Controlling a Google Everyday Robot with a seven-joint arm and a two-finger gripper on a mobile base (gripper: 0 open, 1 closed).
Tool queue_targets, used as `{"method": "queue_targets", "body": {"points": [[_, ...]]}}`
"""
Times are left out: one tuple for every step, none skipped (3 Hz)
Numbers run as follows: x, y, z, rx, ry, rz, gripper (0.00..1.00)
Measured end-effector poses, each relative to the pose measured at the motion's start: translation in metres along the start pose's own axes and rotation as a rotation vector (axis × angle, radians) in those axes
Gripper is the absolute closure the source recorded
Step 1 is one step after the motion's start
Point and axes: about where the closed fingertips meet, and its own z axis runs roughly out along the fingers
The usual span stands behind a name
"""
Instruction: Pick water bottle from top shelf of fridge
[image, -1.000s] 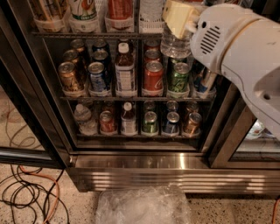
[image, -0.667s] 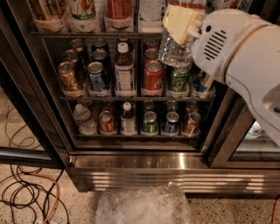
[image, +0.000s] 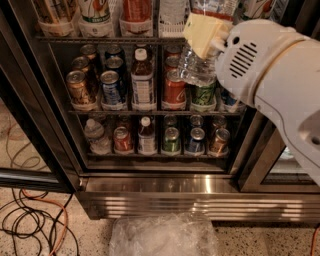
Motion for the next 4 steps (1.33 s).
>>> {"method": "queue_targets", "body": {"points": [[0.021, 0.003, 0.0, 0.011, 0.044, 0.043, 1.0], [0.066, 0.006, -0.005, 0.021, 0.132, 0.149, 1.0], [0.102, 0.017, -0.01, 0.008, 0.2, 0.262, 1.0], [0.135, 0.026, -0.014, 0.016, 0.249, 0.369, 1.0]]}}
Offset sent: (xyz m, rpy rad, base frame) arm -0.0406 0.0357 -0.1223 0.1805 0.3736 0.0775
